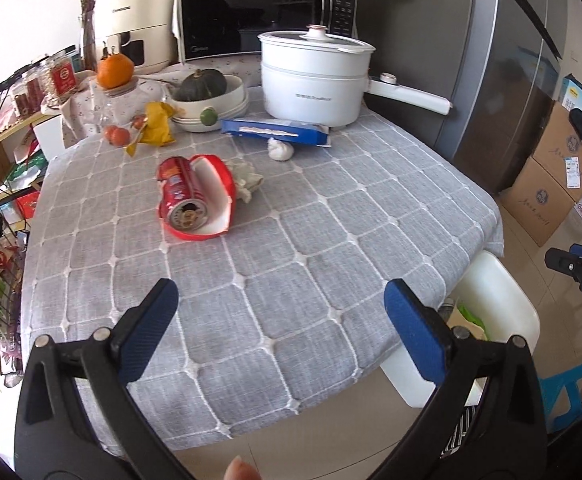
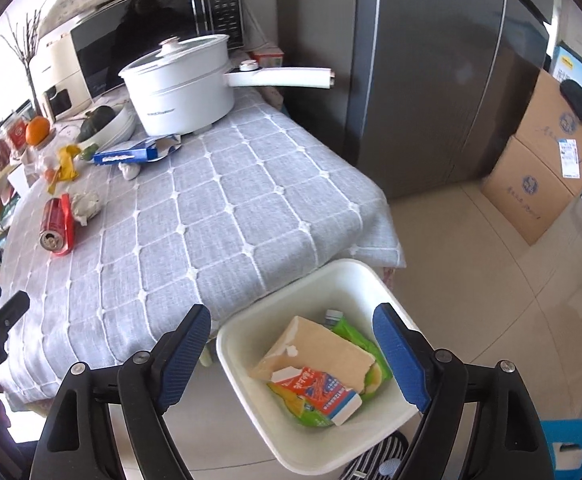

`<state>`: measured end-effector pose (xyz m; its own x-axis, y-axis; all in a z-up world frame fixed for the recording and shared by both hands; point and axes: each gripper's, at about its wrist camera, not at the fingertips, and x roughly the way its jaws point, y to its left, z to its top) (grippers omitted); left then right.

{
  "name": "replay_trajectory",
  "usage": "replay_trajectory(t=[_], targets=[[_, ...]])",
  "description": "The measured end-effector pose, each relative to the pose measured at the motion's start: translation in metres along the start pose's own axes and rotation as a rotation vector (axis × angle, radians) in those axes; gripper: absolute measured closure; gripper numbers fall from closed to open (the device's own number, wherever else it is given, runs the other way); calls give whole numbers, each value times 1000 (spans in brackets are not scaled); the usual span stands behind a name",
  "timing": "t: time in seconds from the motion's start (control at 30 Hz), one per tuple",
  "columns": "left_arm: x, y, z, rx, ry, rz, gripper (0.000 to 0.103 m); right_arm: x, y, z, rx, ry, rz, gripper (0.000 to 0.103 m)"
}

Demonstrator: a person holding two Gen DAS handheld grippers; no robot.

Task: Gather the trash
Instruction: 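Move the left gripper to the table and grasp the red can, then lift the red can with the left gripper while the right grasps the red-rimmed paper plate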

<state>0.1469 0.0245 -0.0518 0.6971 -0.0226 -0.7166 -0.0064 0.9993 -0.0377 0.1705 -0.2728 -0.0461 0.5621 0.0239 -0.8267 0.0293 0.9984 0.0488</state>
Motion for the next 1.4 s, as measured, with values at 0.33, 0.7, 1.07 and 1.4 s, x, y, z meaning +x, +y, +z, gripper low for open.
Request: replay_trajectory(t=[0.33,0.7,1.07,1.4], targets=[[36,74,15,-86,18,87,1,24,69,14,-90,10,14,17],[94,108,57,-227,81,74,1,74,131,30,-223,46,-41,17],[144,97,65,-223,105,79,47,99,144,37,-182,106,-7,17],[93,114,68,-236,25,-5,51,101,164,37,-210,87,33,17]])
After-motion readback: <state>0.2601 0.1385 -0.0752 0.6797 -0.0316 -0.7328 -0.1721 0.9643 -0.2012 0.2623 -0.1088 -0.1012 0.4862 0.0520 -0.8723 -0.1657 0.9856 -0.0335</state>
